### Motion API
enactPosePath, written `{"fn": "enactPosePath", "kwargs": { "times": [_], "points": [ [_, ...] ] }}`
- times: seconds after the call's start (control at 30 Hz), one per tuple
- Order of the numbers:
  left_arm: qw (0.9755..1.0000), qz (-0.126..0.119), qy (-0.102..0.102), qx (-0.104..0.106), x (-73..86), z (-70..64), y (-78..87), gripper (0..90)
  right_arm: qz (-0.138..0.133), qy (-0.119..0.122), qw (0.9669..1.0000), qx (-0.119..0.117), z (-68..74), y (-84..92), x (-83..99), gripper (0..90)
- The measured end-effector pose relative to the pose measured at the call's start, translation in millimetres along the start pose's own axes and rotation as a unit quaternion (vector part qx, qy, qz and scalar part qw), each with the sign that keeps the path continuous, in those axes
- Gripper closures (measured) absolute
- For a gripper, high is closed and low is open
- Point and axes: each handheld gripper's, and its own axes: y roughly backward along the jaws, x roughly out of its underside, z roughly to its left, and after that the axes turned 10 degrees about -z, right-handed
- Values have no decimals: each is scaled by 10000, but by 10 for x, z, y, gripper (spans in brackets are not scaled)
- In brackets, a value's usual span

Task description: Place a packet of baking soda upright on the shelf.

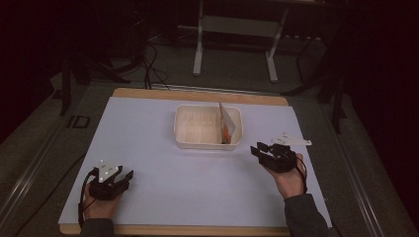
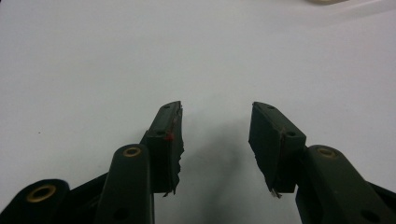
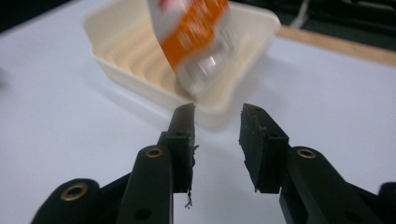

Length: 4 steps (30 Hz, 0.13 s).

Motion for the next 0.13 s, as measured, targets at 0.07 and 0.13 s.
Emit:
{"fn": "enactPosePath", "kwargs": {
  "times": [0.07,0.13],
  "points": [
    [10000,-4,16,-15,-1,4,-1,541,106,-6,9999,70,-41,52,94,639],
    [10000,-47,54,-60,-2,12,2,536,189,-32,9997,139,-76,93,189,618]
  ]
}}
